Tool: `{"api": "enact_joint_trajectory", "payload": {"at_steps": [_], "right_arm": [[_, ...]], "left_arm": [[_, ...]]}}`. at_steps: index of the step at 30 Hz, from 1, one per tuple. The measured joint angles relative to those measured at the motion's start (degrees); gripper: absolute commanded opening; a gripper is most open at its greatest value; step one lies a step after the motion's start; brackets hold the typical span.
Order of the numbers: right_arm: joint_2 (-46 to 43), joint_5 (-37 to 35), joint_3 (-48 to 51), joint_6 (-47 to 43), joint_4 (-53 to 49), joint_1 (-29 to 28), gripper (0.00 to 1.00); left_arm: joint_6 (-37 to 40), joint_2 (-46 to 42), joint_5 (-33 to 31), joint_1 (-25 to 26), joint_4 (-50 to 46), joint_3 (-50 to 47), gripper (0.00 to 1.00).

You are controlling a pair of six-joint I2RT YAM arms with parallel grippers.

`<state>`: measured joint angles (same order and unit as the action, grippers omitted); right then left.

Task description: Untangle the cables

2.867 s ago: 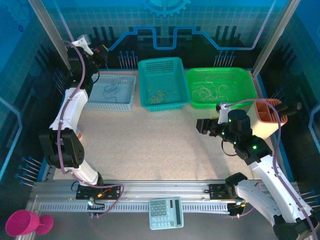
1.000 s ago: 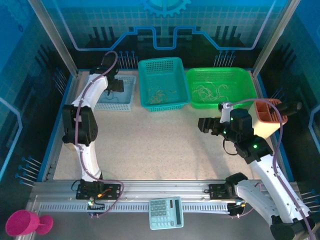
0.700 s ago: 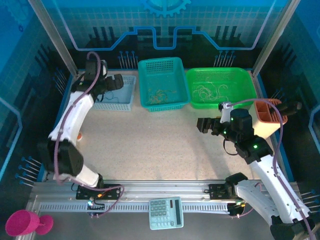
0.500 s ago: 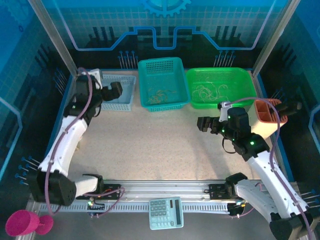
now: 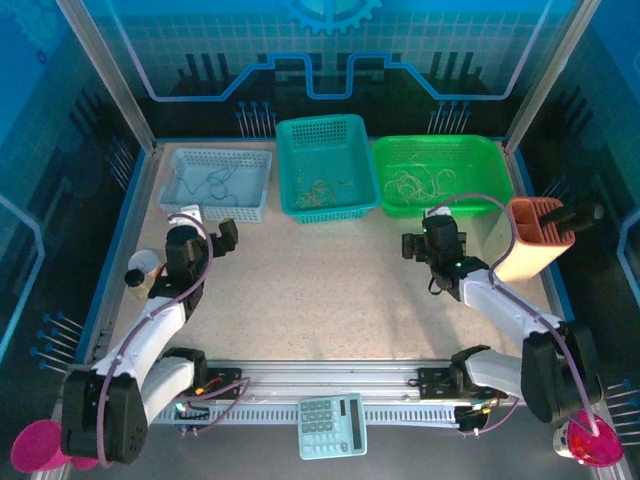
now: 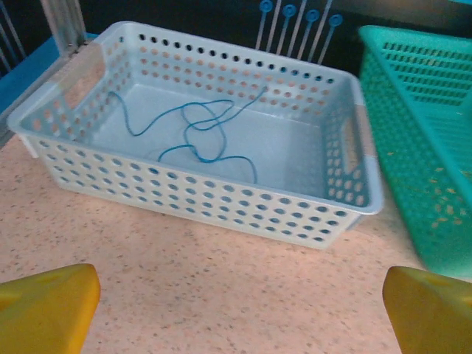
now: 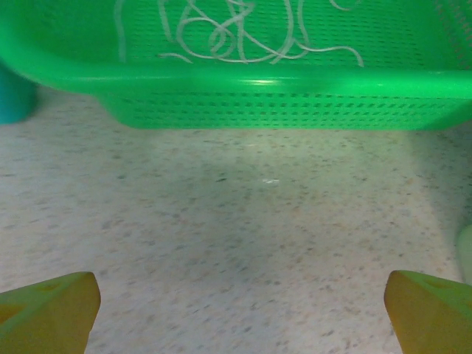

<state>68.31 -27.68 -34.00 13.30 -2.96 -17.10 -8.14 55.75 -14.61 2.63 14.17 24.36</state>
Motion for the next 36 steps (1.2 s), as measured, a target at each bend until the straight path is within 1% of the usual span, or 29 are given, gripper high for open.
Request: {"api": "enact_joint_trajectory", "payload": {"at_steps": [4,8,14,16,19,22,27,30,36], "right_arm": [[2.99,-2.97,2.89,-4.35,13.14,1.42,1.00],[7.78,-2.99,7.30,-7.58,26.82,3.82,1.00],[10.56,3.39,11.89,-10.05,38.29,8.68,1.00],[13.00,5.86,13.11,-10.43,45.24,10.14,1.00],[17.46,9.44,14.43,-10.84,51.56,11.32,1.00],[19.56,13.14,14.51,-11.32,52.72,11.56,1.00],[19.56,17.97,12.57,-11.89,52.48,12.68,1.00],[19.56,19.15,11.96,-11.93,52.48,12.72,1.00],[19.56,19.19,11.91,-12.31,52.41,12.66,1.00]], "left_arm": [[1.25,3.91,-2.54,-0.33,7.52,-1.64,0.99],[2.14,8.76,-3.39,-0.33,15.37,-3.39,0.99],[3.48,19.32,-2.91,-0.33,25.94,-5.38,0.99],[4.09,22.32,-2.91,-0.33,29.62,-5.86,0.99],[4.83,26.80,-2.25,-0.33,35.01,-5.97,0.99],[5.62,31.89,-1.75,-0.33,41.24,-6.45,0.99],[6.25,33.46,-0.11,-0.33,40.37,-5.18,0.99],[6.69,33.46,0.72,-0.35,40.13,-3.89,0.99],[7.02,33.46,1.62,-0.33,40.13,-3.76,0.99]]}}
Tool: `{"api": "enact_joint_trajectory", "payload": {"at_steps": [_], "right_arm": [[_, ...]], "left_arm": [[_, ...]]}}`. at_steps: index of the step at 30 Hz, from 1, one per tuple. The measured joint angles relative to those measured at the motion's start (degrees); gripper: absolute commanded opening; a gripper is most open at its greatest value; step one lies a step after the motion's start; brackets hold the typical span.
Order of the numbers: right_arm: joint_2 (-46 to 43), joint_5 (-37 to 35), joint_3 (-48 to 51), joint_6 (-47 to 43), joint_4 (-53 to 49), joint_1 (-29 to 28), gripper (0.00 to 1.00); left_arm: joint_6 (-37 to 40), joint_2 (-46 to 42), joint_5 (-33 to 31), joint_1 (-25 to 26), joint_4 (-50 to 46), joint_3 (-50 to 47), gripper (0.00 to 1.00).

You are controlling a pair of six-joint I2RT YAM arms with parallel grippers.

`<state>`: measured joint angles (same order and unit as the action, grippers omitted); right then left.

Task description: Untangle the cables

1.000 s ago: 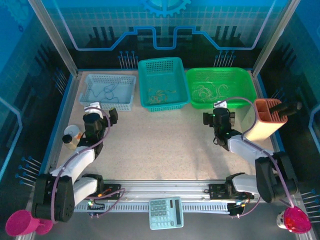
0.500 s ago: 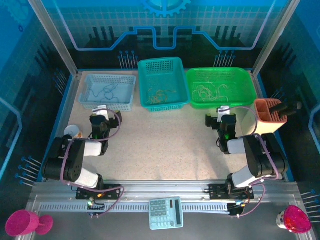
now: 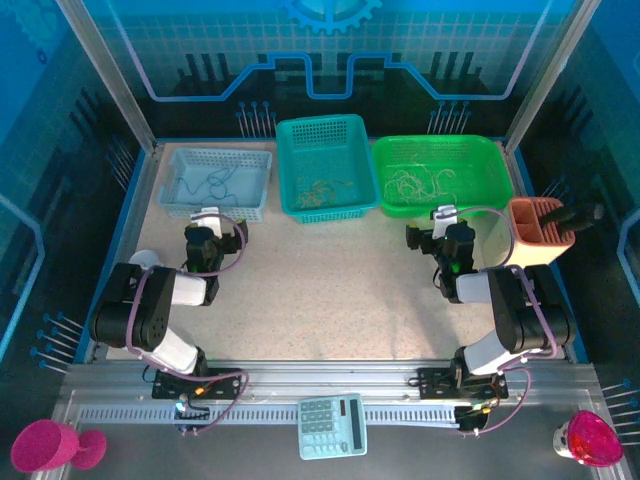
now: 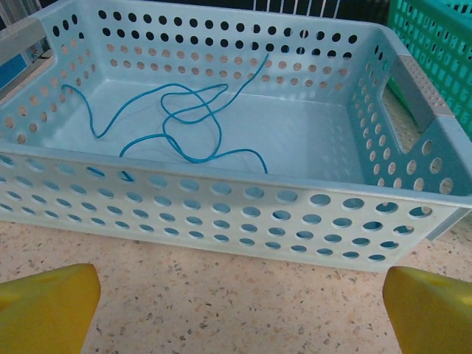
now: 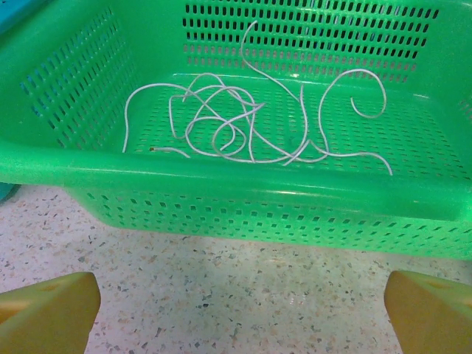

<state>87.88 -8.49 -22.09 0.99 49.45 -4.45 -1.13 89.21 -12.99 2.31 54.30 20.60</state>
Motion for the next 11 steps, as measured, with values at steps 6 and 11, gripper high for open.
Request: {"api": "enact_joint_trajectory", "payload": {"at_steps": [6,11], "right_arm": [[0.00,0.07,-0.02,-0.02,-0.09,0.00,1.00],[0.00,1.55,-0.13,0.00,-0.33,0.28,1.00]], "left_arm": [[0.04,0.00,0.46,0.00,0.00,0.00,0.99],[0.04,0.00,0.63,0.00,-0.02,0.00,0.99]]}}
